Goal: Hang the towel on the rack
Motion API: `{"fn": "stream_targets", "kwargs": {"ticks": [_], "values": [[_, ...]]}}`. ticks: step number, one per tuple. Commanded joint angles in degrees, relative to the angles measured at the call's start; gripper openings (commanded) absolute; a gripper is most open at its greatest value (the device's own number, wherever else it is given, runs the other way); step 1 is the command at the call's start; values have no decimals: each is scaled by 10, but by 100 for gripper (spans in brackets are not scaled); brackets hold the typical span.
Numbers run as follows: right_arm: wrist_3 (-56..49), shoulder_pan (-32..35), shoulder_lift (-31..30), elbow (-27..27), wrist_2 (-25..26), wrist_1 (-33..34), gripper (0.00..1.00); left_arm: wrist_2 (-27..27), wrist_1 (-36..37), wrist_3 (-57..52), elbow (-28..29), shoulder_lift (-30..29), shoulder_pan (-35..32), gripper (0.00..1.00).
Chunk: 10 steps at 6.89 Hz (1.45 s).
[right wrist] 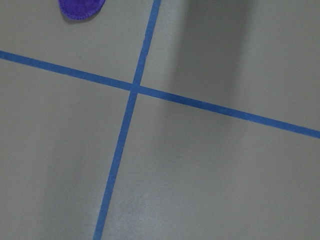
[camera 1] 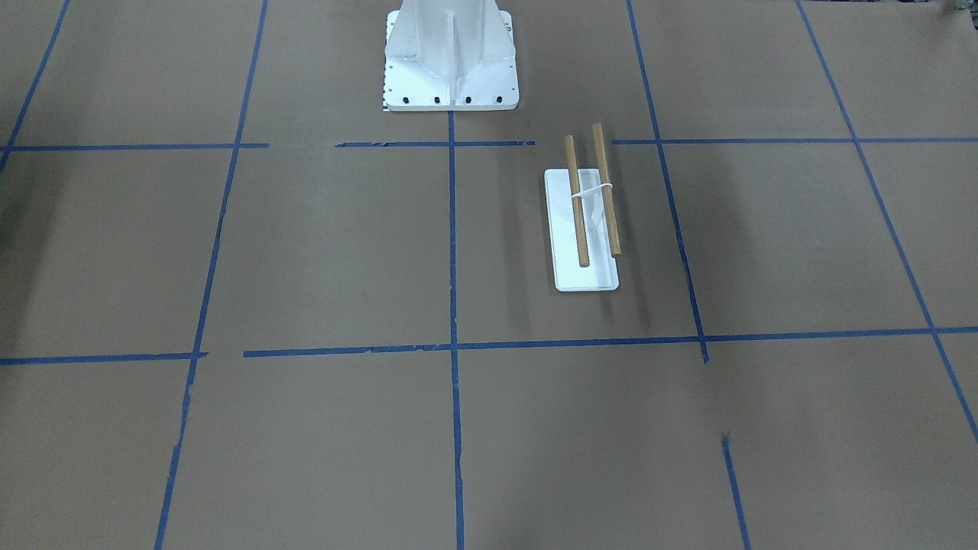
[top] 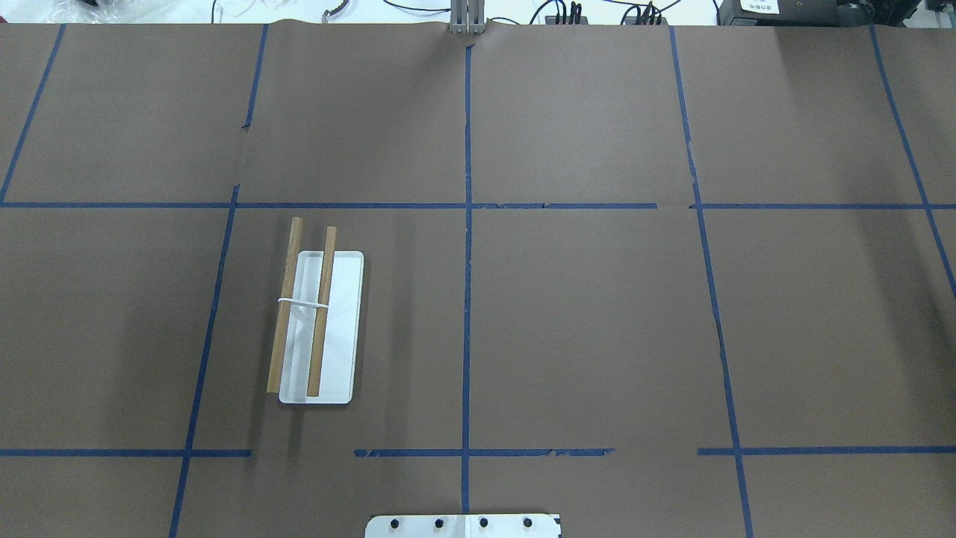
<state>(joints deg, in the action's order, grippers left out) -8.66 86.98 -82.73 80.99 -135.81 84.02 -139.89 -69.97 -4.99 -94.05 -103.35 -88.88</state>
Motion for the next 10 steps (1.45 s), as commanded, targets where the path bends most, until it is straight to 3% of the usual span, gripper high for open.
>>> {"fn": "stream_targets", "kwargs": {"ticks": [1,4,7,9,10], "values": [[-5,-1,-12,2,1,-14,100,-1,-22,1,10,6,11,100],[6,-1,-20,3,-2,-14,100,75,-28,-2,-24,21,16,100],[5,-3,-31,0,-10,-15,100,71,-33,-3,-14,31,18,100],[40,-23,-54,-3,-14,-124,100,-23,-35,2,-17,33,17,100],[44,-37,-75,-9,-8,-194,100,-26,-35,4,-15,32,18,100]]}}
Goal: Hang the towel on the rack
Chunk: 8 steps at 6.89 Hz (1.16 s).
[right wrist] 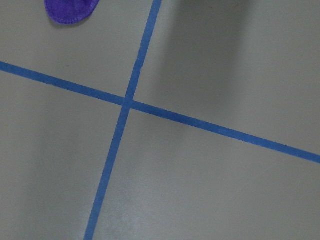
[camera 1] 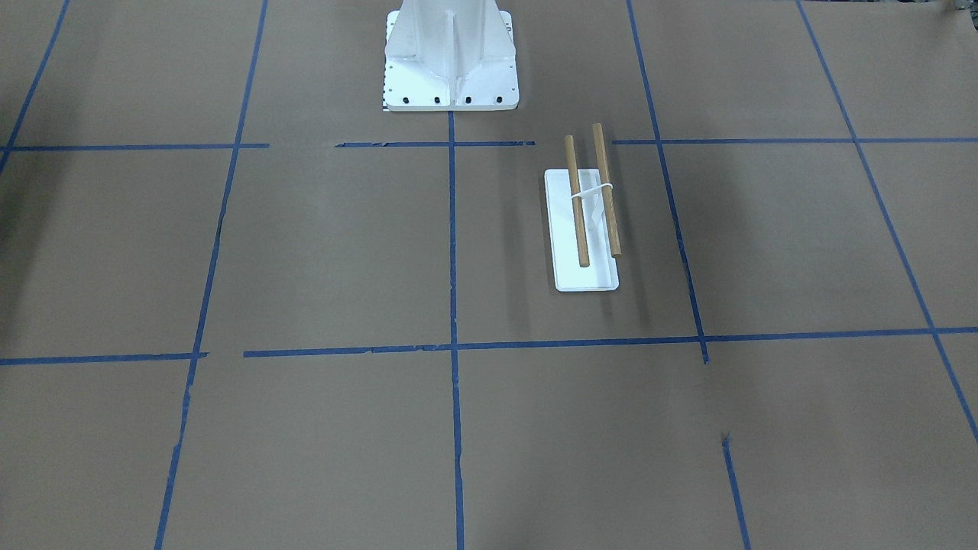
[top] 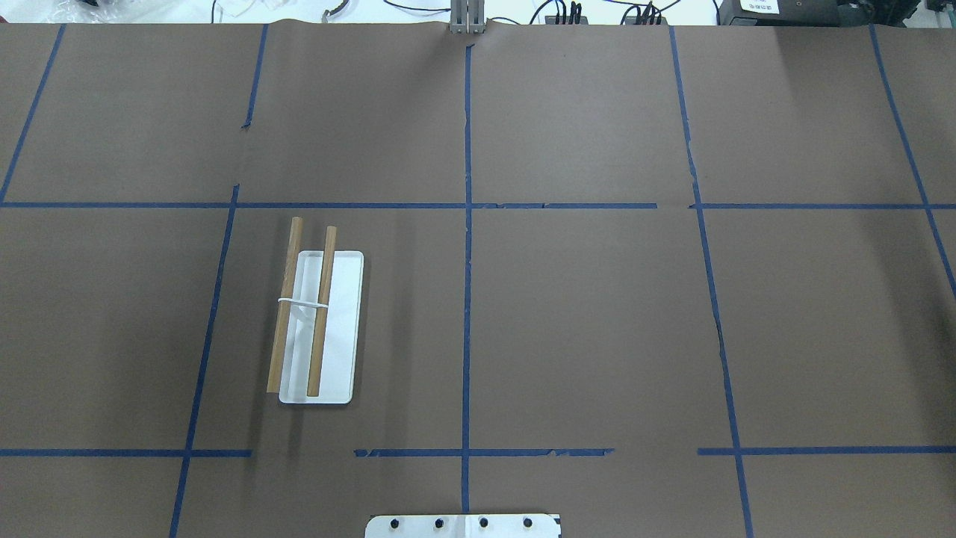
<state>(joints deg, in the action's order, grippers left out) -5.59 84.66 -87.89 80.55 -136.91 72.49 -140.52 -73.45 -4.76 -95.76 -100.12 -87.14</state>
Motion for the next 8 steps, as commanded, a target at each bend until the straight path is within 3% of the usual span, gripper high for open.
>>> {"fn": "stream_targets", "kwargs": {"ticks": [1,3,4,5,6,8], "values": [[40,-33,-29,-20,19,-89,100,-20,-19,-1,-6,-1,1,100],[45,-53,-29,-40,95,-88,100,-20,-28,-1,0,0,1,100],[48,-53,-28,-60,95,-89,99,-20,-28,-1,-2,-1,2,100],[81,-51,-46,-43,86,-89,96,-20,-28,0,-5,-1,2,100],[116,-52,-101,10,70,-98,90,-20,-29,0,-7,-1,2,100],[117,-53,-141,19,60,-101,77,-20,-43,0,-5,0,2,100]]}}
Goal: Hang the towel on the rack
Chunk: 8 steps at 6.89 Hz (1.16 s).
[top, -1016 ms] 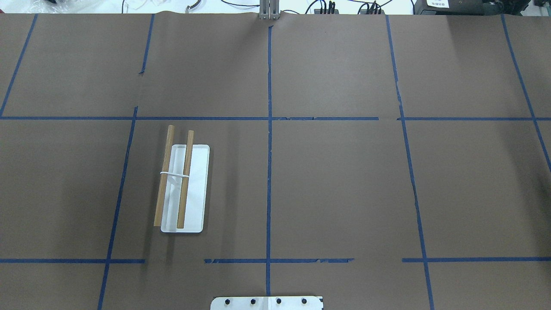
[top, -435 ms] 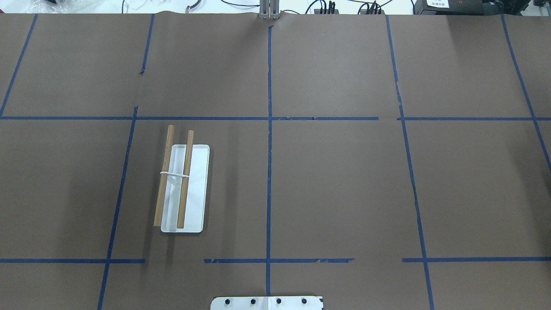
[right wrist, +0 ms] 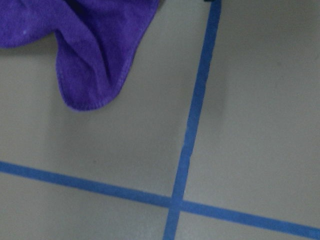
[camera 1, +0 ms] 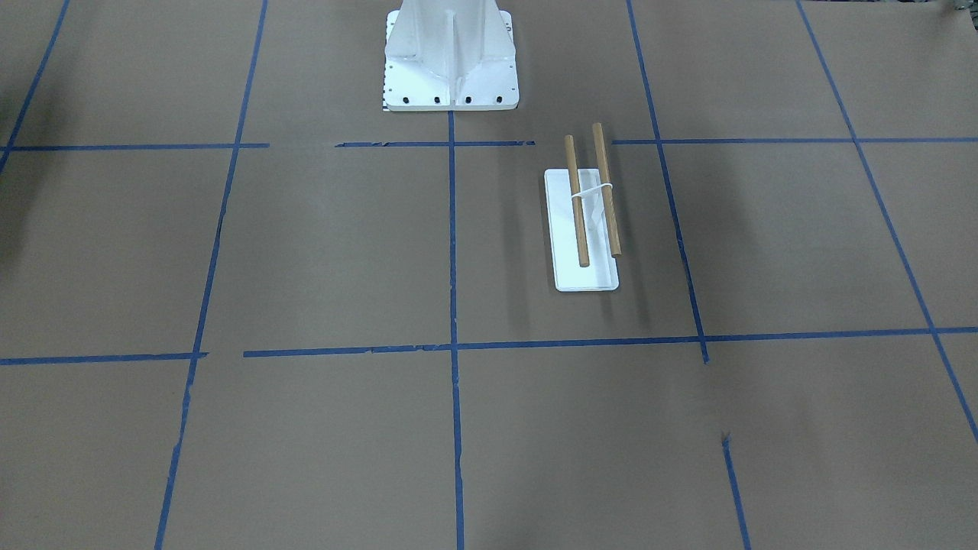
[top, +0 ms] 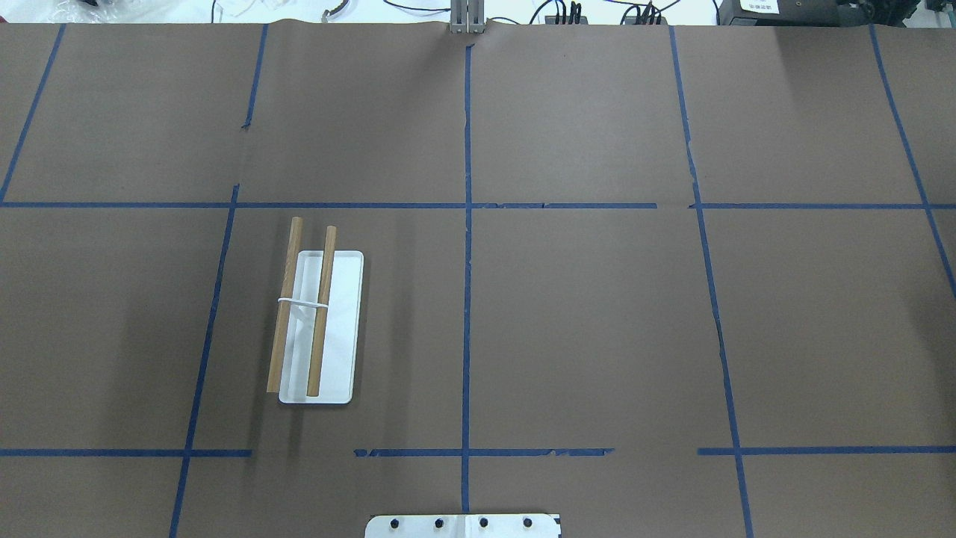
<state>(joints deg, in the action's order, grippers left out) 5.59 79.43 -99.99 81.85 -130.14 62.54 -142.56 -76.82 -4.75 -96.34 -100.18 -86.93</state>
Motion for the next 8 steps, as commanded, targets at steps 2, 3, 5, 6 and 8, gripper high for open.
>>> {"fn": "stream_targets", "kwargs": {"ticks": [2,3,5,6,8], "values": [[2,-1,-22,-13,-8,-1,73,0,-10,0,2,1,0,100],[3,-2,-22,-22,-8,-4,71,0,-10,0,0,1,0,100],[6,-2,-17,-28,-14,-4,71,1,-10,0,0,1,0,100],[6,-2,-17,-36,-17,-4,71,1,-10,1,-1,1,0,100],[6,-9,-15,-42,-27,-3,67,1,-10,0,-1,1,-1,100]]}}
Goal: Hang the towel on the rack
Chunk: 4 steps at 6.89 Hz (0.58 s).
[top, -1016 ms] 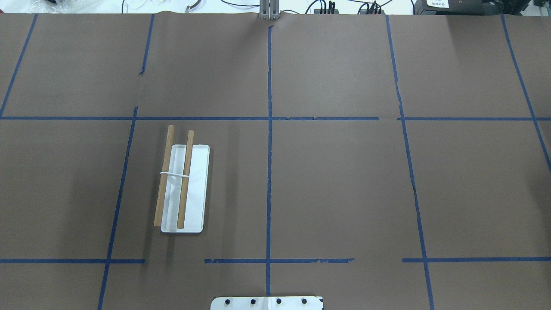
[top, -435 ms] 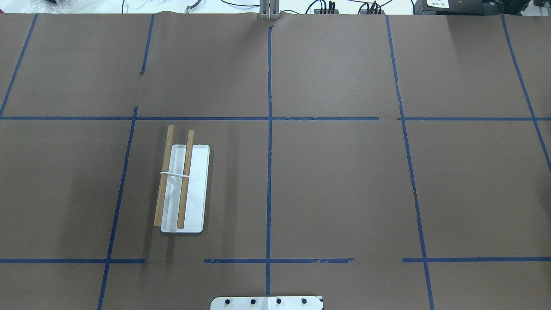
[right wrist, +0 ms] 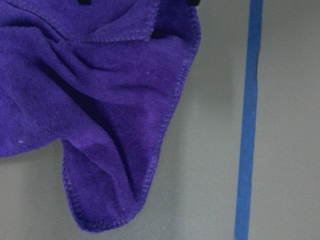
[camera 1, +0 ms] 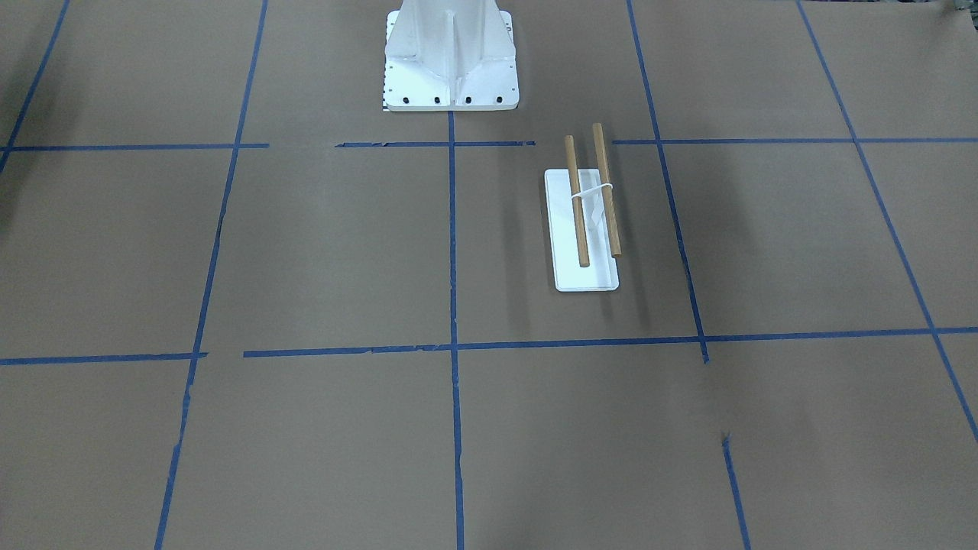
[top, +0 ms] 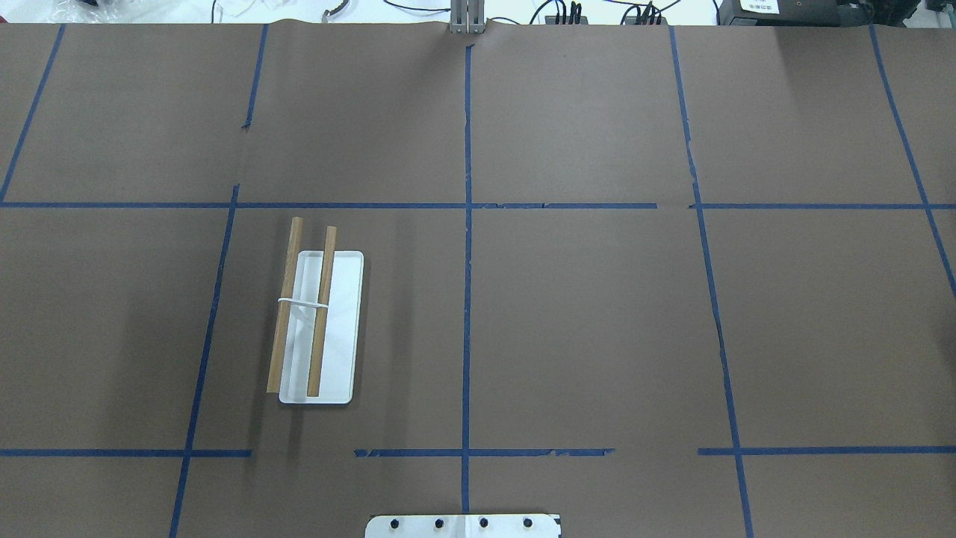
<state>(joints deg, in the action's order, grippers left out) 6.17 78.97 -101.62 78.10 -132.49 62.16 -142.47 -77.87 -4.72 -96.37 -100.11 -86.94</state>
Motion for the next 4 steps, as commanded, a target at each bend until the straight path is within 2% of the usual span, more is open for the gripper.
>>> {"fn": "stream_targets", "kwargs": {"ticks": [1,2,3,4], "values": [[1,-7,4,-5,-4,1,52,0,0,1,-2,0,-1,100],[1,-7,4,-5,-4,1,21,0,0,0,-4,0,-1,100],[-4,-8,4,-4,-3,0,4,0,0,1,-4,0,-1,100],[-9,-7,4,-3,-3,-2,0,0,0,1,-6,-1,-1,100]]}}
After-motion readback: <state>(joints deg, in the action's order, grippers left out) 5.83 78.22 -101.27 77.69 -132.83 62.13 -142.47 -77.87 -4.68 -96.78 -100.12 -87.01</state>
